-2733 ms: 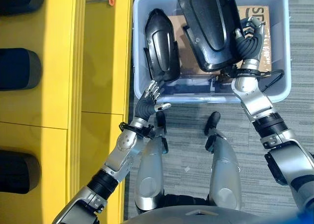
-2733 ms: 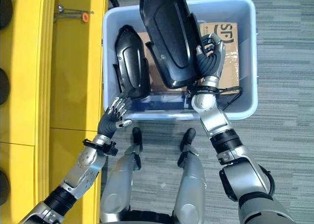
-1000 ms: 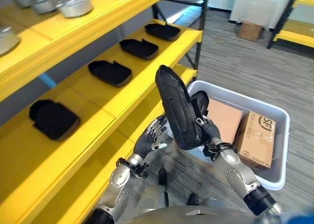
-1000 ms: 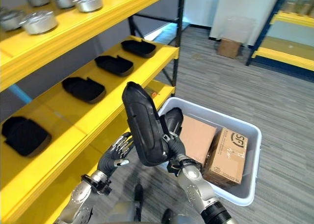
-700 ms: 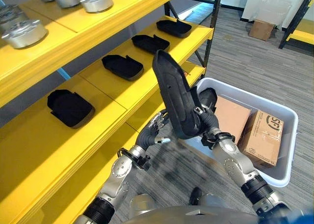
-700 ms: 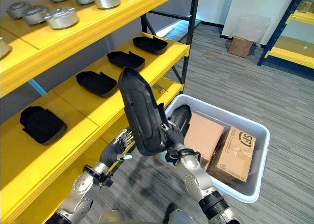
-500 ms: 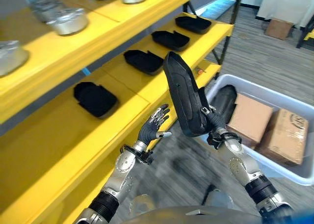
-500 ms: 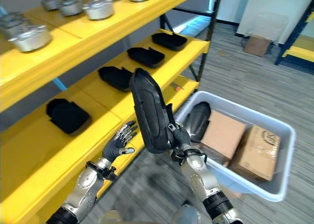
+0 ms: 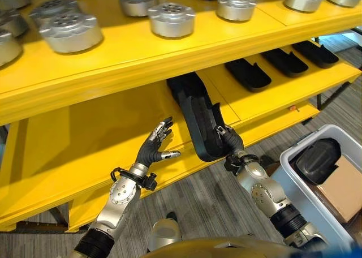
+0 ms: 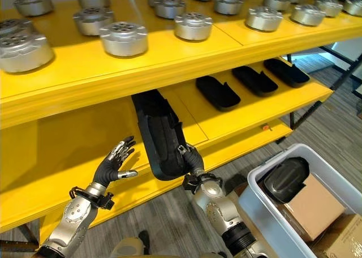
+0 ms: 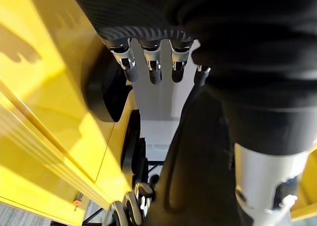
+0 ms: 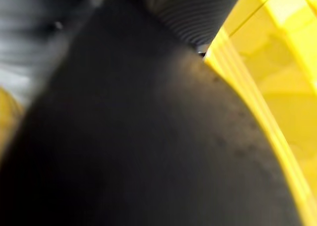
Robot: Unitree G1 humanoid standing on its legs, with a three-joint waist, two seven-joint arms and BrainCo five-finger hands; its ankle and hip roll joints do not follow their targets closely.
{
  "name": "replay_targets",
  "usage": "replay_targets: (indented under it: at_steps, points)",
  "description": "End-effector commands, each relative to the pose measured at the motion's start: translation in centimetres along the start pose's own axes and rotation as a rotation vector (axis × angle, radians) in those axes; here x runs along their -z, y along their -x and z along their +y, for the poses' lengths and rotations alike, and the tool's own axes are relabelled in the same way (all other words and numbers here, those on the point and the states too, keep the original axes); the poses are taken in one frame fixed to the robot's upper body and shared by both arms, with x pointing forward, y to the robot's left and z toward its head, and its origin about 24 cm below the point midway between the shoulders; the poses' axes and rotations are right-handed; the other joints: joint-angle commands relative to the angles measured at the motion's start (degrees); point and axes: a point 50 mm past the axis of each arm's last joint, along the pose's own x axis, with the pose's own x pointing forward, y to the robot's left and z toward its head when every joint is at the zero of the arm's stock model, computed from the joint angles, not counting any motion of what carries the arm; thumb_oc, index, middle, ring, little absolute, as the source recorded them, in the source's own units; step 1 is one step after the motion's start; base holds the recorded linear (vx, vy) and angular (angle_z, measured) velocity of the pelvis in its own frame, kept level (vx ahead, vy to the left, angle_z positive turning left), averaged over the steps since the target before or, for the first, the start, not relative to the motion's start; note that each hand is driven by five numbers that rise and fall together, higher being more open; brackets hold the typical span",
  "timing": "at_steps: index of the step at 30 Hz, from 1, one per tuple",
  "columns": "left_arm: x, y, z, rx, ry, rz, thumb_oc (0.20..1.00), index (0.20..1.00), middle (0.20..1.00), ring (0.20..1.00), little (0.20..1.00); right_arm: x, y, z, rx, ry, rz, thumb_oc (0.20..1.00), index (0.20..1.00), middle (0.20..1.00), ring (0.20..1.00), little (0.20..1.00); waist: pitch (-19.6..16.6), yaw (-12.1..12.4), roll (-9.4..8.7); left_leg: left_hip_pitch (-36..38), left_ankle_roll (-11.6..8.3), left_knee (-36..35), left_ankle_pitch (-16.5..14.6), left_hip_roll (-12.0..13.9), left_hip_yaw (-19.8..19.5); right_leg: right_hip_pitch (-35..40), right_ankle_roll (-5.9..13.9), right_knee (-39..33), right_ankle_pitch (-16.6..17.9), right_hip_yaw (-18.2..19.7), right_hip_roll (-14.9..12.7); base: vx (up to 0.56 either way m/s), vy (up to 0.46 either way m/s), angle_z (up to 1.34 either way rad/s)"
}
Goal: Move parts from the plastic box to the shelf.
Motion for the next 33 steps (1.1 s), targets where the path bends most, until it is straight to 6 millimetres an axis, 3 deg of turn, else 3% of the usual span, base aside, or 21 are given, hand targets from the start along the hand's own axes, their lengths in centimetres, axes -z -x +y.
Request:
replay_targets:
  at_steps: [1,4,5,6,8,10,13,22,26,28,29,30,31,33]
  points:
    - [-2.0,-1.0,-1.7,0.05,0.063,-0.13,1.0,1.0,1.0,1.0,1.0,-4.1,-1.0,2.2,-0.099,0.032,-0.17,0.2,0.2,0.2,0.2,0.2,0.97,2.67,3.08,7.54,0.29,-8.63,1.89,-0.32,1.98,0.89,7.19,5.82,-4.71,-3.6,0.2,-0.09,0.207,0.03]
    - [-1.8,-1.5,-1.7,0.072,0.085,-0.119,1.0,1.0,1.0,1.0,1.0,-3.7,-0.7,1.9,-0.088,0.025,-0.174,0.2,0.2,0.2,0.2,0.2,1.17,0.79,2.58,6.41,2.0,-8.61,1.06,-1.61,-0.98,-0.82,5.28,7.97,-10.36,3.9,6.69,-0.02,0.038,0.28]
    - [-1.8,-1.4,-1.8,0.071,0.076,-0.122,1.0,1.0,1.0,1.0,1.0,-3.6,-0.6,1.9,-0.092,0.029,-0.171,0.2,0.2,0.2,0.2,0.2,1.16,0.65,2.52,5.88,2.42,-8.64,2.12,-1.49,-0.34,-1.06,3.73,7.19,-10.84,3.14,8.64,-0.02,0.006,0.83]
    - [-1.7,-1.4,-2.1,0.054,0.068,-0.128,1.0,1.0,1.0,1.0,1.0,-3.5,-0.4,1.7,-0.103,0.042,-0.162,0.2,0.2,0.2,0.2,0.2,1.2,0.03,2.22,6.24,2.54,-8.71,1.93,-2.02,-0.45,-0.76,2.51,6.29,-14.26,3.71,13.05,-0.01,0.001,0.61]
    - [-1.7,-1.4,-2.3,0.037,0.09,-0.139,1.0,1.0,1.0,1.0,1.0,-3.3,-0.1,1.5,-0.111,0.056,-0.153,0.2,0.2,0.2,0.2,0.2,1.13,-1.69,1.99,6.29,2.76,-8.88,2.15,-3.38,-3.04,-0.73,0.97,4.4,-16.13,8.62,17.62,0.07,0.003,0.24]
    - [-1.9,-1.8,-2.7,0.053,0.105,-0.142,1.0,1.0,1.0,1.0,1.0,-3.2,0.1,1.1,-0.105,0.083,-0.164,0.2,0.2,0.2,0.2,0.2,0.66,-2.98,2.01,5.6,2.75,-8.88,2.47,-4.34,-6.28,-0.53,-0.08,2.65,-17.07,13.05,19.77,0.05,-0.036,0.4]
    - [-1.4,-1.7,-2.8,0.052,0.16,-0.128,1.0,1.0,1.0,1.0,1.0,-2.8,0.3,0.6,-0.122,0.098,-0.16,0.2,0.2,0.2,0.2,0.2,-0.33,-3.31,1.84,4.55,2.32,-8.88,3.04,-4.81,-9.53,-0.16,-0.32,-0.12,-16.28,16.04,20.45,0.04,-0.088,0.53]
    - [-0.4,-0.8,-2.9,0.01,0.191,-0.071,1.0,1.0,1.0,1.0,1.0,-1.8,0.8,0.8,-0.155,0.11,-0.104,0.2,0.2,0.2,0.2,0.2,-1.09,-3.6,1.98,4.72,1.59,-8.88,2.97,-4.93,-10.7,1.05,-0.61,-3.0,-15.93,17.79,21.02,0.07,-0.077,0.12]
    - [-0.4,-0.9,-3.0,0.028,0.196,-0.063,1.0,1.0,1.0,1.0,1.0,-1.9,0.7,1.1,-0.16,0.123,-0.13,0.2,0.2,0.2,0.2,0.2,-0.39,-3.66,2.42,4.21,1.79,-8.28,2.86,-5.18,-10.21,0.15,-0.79,-2.12,-16.35,17.99,20.86,0.01,-0.11,0.12]
    - [-0.5,-1.1,-3.1,0.045,0.206,-0.069,1.0,1.0,1.0,1.0,1.0,-2.3,0.5,1.3,-0.158,0.12,-0.152,0.2,0.2,0.2,0.2,0.2,0.42,-4.18,2.65,2.97,1.59,-4.49,1.64,-5.0,-7.13,-0.59,-1.11,-1.19,-16.74,16.81,20.26,-0.09,-0.092,0.15]
    - [-0.7,-1.4,-3.3,0.062,0.227,-0.078,1.0,1.0,1.0,1.0,1.0,-2.7,0.4,1.3,-0.15,0.124,-0.176,0.2,0.2,0.2,0.2,0.2,1.14,-4.89,2.5,1.49,1.38,0.23,0.18,-4.25,-3.1,-1.09,-1.44,-0.29,-16.91,15.34,19.2,-0.16,-0.083,0.16]
    - [-0.8,-1.8,-3.5,0.089,0.246,-0.082,1.0,1.0,1.0,1.0,1.0,-3.2,0.3,1.1,-0.124,0.126,-0.198,0.2,0.2,0.2,0.2,0.2,1.67,-6.06,2.16,0.18,0.94,4.88,-1.24,-1.42,2.61,-1.51,-1.75,1.1,-17.37,12.97,17.66,-0.1,-0.038,0.26]
    - [-0.8,-2.1,-3.9,0.106,0.255,-0.081,1.0,1.0,1.0,1.0,1.0,-3.4,0.1,0.9,-0.098,0.129,-0.207,0.2,0.2,0.2,0.2,0.2,1.98,-7.21,2.07,0.2,-0.24,7.92,-2.2,1.6,5.53,-1.27,-1.62,2.79,-18.62,11.78,16.42,-0.05,0.028,0.65]
    - [-0.6,-2.6,-4.5,0.108,0.263,-0.09,1.0,1.0,1.0,1.0,1.0,-3.8,-0.7,0.6,-0.085,0.141,-0.202,0.2,0.2,0.2,0.2,0.2,2.69,-8.05,2.54,-1.15,-1.86,10.49,1.69,5.6,6.02,-2.44,-3.13,4.13,-18.44,11.2,16.33,-0.08,0.113,1.35]
